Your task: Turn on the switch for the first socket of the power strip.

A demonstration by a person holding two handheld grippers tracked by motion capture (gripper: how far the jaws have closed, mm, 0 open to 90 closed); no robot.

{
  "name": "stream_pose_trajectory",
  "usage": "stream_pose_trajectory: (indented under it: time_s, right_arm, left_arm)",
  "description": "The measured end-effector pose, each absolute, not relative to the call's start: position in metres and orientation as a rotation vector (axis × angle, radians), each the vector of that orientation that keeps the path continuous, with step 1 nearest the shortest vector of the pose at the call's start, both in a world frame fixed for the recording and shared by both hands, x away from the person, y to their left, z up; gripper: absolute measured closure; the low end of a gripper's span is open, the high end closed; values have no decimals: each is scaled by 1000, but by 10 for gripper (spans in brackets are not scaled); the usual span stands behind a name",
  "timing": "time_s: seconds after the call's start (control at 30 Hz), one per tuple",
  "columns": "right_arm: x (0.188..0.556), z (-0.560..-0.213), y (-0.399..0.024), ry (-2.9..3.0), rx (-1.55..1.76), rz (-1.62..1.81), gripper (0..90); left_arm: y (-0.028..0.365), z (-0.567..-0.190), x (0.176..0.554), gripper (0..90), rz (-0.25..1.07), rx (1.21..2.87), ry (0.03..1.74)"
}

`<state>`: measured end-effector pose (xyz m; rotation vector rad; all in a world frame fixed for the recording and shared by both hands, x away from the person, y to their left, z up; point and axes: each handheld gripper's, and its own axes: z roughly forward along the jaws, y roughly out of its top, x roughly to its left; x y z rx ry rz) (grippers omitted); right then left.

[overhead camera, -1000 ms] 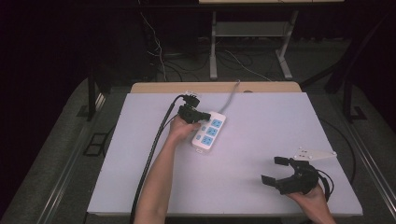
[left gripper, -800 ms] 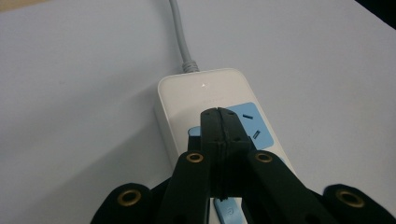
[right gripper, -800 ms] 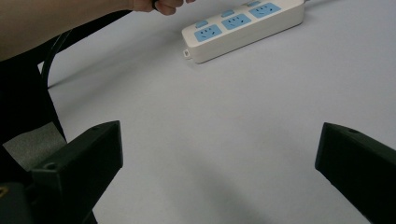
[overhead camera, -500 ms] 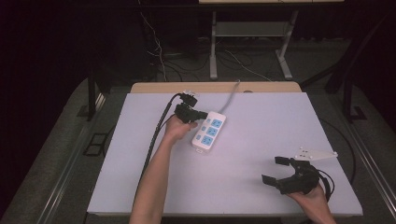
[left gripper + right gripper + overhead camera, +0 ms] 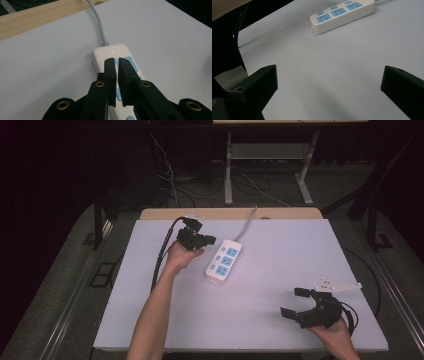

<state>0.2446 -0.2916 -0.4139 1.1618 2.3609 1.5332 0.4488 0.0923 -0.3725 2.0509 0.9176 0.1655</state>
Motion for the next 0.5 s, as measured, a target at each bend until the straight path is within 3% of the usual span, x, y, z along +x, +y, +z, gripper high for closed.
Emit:
stream_pose_trajectory:
  time_s: [0.13, 0.33, 0.4, 0.5]
  right_arm:
    - [245, -414, -292, 2358, 1164, 1539, 4]
    - [244, -414, -292, 2358, 1165, 1542, 4]
    - [244, -414, -292, 2358, 1165, 1544, 4]
    - [245, -414, -292, 2356, 1166, 1549, 4]
  left_arm:
    - [102, -365, 443, 806, 165, 2029, 914]
    - [117, -359, 433, 687, 154, 1972, 932]
    - [122, -358, 430, 605, 146, 1959, 939]
    - [129, -356, 426, 384, 144, 1931, 967]
